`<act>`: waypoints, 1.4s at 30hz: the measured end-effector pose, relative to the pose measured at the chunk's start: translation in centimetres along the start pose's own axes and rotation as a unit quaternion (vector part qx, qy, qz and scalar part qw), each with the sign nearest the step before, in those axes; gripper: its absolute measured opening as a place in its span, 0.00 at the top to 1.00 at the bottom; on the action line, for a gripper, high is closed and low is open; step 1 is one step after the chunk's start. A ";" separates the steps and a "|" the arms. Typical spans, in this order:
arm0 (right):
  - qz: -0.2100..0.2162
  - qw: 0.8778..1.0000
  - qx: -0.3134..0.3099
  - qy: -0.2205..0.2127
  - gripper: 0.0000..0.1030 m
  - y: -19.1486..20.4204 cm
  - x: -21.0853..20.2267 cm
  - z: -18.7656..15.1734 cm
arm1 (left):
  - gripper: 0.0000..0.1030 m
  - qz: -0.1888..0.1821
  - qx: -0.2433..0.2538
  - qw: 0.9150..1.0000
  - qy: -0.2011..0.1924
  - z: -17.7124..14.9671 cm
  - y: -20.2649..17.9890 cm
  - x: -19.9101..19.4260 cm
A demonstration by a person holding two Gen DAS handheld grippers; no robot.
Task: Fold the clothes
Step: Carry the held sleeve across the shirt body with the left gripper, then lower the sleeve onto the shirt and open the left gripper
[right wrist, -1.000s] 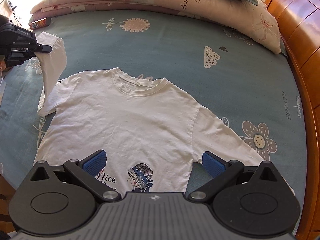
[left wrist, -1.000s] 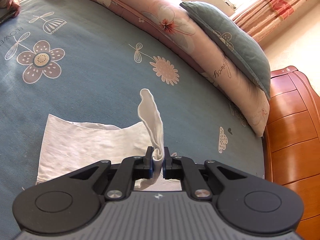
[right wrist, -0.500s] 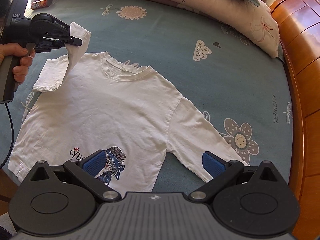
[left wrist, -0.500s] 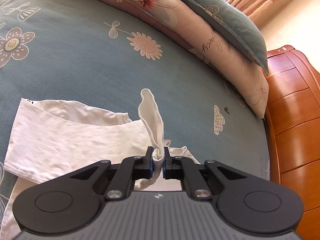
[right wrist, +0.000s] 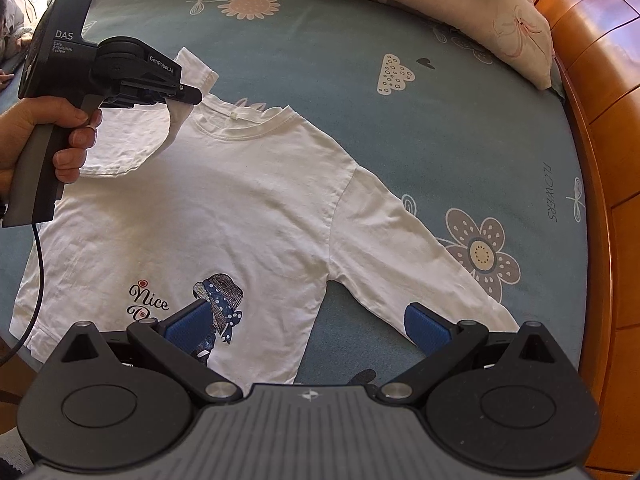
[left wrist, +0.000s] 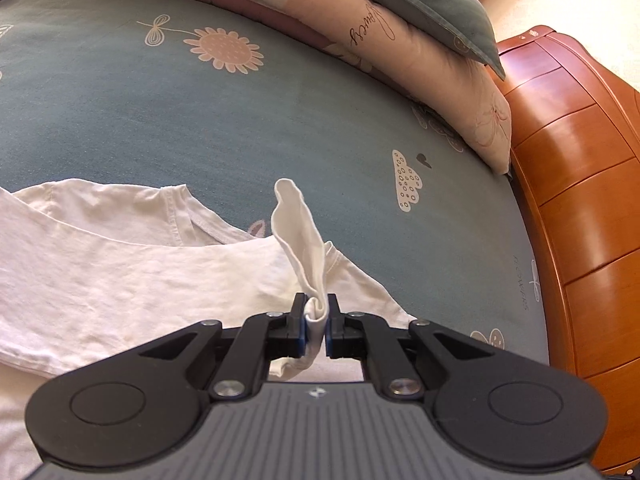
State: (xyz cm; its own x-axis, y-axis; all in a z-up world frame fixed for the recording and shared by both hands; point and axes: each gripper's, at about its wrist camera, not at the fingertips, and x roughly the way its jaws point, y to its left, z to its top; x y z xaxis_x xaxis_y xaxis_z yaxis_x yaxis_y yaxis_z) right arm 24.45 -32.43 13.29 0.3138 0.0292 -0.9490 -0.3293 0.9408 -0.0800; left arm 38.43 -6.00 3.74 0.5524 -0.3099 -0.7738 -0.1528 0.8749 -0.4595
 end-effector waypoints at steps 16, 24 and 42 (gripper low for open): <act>-0.010 0.999 0.035 0.013 0.00 -2.5 1.2 -1.7 | 0.94 0.003 0.080 0.996 0.050 -4.3 -3.9 4.2; -0.012 0.999 0.037 0.021 0.00 -2.6 1.5 -2.3 | 0.94 0.008 0.102 0.993 0.065 -5.1 -4.4 5.3; 0.002 0.998 0.055 0.023 0.00 -0.7 2.8 -1.7 | 0.54 -0.006 0.226 0.971 0.073 -7.5 -7.6 4.1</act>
State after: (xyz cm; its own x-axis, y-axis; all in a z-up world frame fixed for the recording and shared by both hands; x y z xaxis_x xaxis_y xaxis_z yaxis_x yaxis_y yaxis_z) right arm 24.00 -33.57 10.17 0.2704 0.0200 -0.9625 -0.2303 0.9721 -0.0445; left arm 35.68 -16.71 0.77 0.4255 -0.3411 -0.8382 0.2469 0.9349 -0.2551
